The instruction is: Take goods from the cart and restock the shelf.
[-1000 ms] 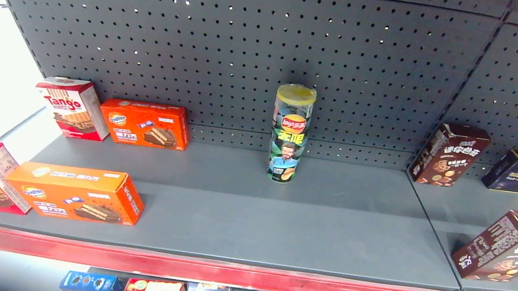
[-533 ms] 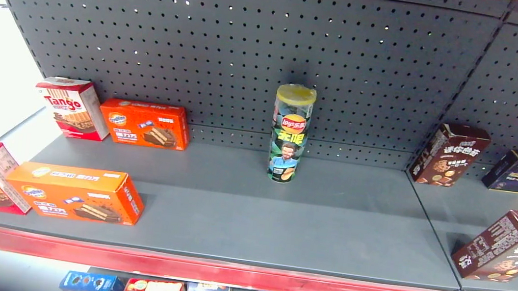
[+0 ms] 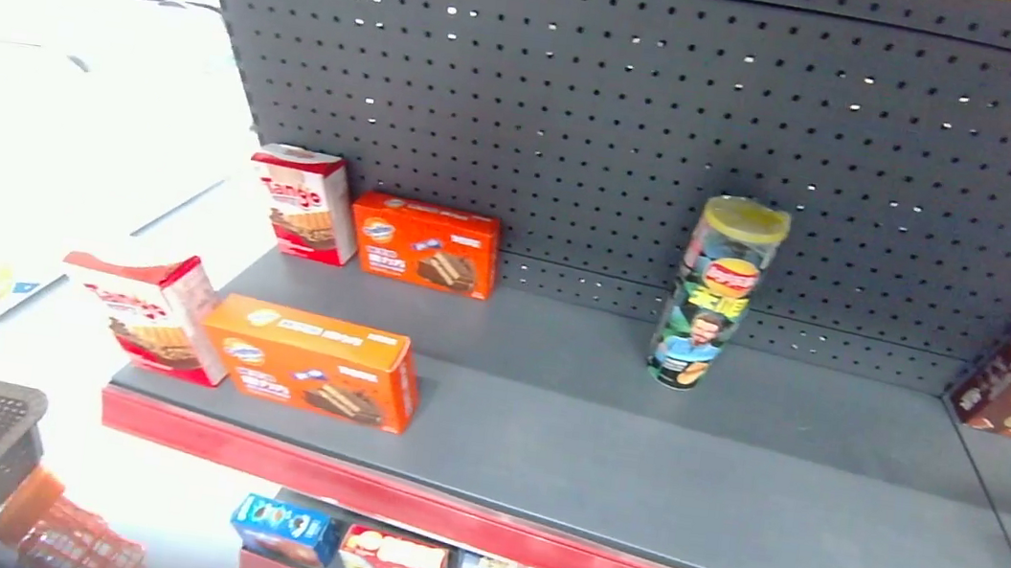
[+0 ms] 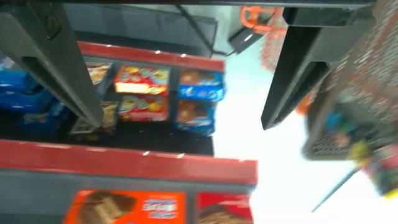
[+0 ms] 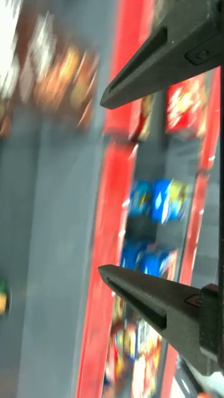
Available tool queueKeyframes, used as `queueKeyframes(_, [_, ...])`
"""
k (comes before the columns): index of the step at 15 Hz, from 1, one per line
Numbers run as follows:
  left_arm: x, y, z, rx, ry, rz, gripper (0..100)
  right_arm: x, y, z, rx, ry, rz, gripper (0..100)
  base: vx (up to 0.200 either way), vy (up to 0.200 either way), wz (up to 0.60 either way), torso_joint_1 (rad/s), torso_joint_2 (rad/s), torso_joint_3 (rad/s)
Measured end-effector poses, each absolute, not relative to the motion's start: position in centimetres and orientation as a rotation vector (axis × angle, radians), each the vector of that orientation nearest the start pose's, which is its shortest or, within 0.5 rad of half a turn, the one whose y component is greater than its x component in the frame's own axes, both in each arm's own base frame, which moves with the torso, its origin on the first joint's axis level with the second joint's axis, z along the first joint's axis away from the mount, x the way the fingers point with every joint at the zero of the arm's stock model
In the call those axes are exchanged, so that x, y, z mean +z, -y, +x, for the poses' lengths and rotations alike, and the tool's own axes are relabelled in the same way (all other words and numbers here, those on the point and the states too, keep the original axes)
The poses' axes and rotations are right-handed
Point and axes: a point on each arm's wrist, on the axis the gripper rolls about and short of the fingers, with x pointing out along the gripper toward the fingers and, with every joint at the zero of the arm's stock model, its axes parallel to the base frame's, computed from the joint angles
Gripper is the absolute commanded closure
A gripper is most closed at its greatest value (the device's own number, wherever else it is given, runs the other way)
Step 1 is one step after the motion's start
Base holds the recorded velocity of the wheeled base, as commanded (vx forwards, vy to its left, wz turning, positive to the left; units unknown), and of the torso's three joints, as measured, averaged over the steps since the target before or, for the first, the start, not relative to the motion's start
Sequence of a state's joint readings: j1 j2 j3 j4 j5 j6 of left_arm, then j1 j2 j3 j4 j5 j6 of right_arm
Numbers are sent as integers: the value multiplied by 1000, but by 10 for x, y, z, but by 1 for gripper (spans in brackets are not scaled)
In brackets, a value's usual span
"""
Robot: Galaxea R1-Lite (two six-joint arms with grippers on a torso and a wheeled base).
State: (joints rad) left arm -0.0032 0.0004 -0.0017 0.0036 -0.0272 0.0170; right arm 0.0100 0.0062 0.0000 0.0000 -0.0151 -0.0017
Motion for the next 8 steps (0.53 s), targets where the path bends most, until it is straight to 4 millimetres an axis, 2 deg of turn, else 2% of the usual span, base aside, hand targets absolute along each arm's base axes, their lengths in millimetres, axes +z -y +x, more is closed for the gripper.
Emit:
queueKeyframes(5, [76,1,-23,-30,-2,17,0,76,1,-22,-6,-6,-2,0,0,0,600,0,7,3])
queueKeyframes(8, [76,1,-23,-31,-2,18,0,76,1,-22,-8,-6,3,0,0,0,0,0,0,0])
